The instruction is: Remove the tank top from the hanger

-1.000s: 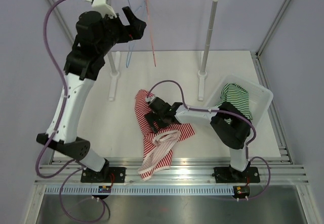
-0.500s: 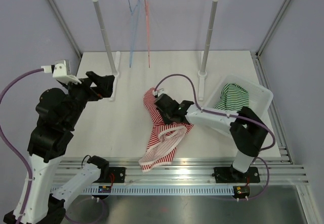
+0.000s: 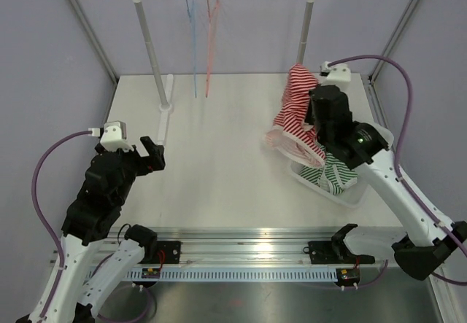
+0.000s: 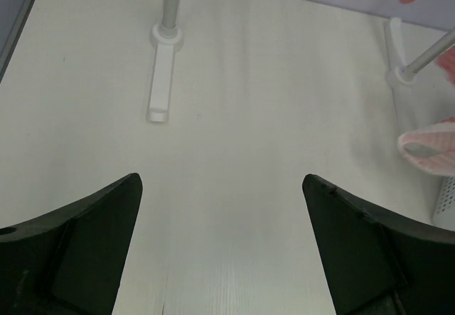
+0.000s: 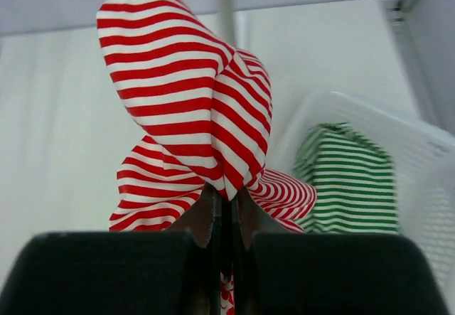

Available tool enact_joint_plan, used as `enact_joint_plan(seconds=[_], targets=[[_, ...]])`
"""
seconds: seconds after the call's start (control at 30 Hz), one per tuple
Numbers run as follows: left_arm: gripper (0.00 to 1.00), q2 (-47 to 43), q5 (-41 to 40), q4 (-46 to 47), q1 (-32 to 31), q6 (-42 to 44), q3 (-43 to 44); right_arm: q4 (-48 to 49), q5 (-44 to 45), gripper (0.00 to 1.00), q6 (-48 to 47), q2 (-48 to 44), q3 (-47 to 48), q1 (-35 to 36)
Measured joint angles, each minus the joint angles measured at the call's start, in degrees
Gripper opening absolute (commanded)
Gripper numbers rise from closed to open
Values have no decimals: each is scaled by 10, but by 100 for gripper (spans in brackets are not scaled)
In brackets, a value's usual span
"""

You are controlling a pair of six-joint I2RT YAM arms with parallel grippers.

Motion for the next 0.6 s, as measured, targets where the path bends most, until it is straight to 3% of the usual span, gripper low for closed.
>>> enact_joint_plan(seconds=[0.13, 0.3, 0.43, 0.6], targets=[[99, 0, -10, -3, 0, 7, -10, -34, 67, 0, -15, -49, 9, -70], [99, -1, -12, 7, 0, 13, -10, -35, 103, 0, -17, -84, -38, -108], [99, -1, -12, 10, 0, 15, -10, -14, 96, 0, 21, -82, -140, -134], [99, -2, -11, 12, 0, 17, -10, 5, 24, 0, 83, -42, -287, -202]])
